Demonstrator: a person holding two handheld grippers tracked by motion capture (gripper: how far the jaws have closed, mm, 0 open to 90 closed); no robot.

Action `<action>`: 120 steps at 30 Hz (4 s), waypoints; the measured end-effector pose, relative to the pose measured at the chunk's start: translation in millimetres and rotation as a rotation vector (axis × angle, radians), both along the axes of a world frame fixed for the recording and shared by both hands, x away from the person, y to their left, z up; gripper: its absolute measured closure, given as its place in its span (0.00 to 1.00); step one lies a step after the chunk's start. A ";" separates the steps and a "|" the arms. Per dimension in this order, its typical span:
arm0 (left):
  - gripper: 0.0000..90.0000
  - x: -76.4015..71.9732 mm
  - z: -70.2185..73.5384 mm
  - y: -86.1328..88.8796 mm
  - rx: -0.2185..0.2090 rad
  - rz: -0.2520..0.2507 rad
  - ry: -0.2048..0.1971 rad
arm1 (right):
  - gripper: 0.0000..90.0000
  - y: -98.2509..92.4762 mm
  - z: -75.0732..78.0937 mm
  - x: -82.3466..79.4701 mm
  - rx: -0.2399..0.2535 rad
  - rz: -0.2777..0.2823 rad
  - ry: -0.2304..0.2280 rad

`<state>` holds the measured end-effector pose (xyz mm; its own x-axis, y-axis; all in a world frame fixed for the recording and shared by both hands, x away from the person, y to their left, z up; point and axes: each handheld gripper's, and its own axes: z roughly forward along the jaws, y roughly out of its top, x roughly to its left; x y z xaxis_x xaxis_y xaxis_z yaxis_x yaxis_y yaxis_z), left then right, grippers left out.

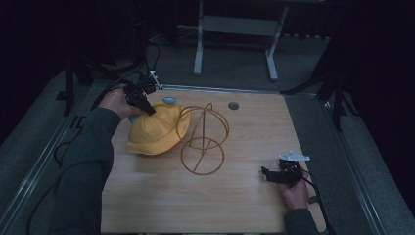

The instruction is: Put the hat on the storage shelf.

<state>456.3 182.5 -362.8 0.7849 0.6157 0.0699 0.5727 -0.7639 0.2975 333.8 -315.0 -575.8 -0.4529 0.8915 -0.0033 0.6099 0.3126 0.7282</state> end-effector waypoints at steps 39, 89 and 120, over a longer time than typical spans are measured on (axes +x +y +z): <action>0.90 -13.7 36.0 14.6 -0.057 -0.008 -0.074 | 0.15 0.0 -0.1 0.2 -0.001 0.001 -0.002; 0.90 -34.9 58.1 45.1 -0.112 -0.016 -0.141 | 0.15 0.0 0.0 0.2 -0.002 0.001 0.000; 0.90 -51.1 75.4 57.3 -0.171 -0.058 -0.181 | 0.15 -0.1 0.0 0.2 -0.002 0.002 0.000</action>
<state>405.2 239.8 -287.4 0.8033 0.5851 0.1110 0.4552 -0.7235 0.5189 334.0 -315.1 -575.8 -0.4546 0.8907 -0.0050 0.6090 0.3150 0.7279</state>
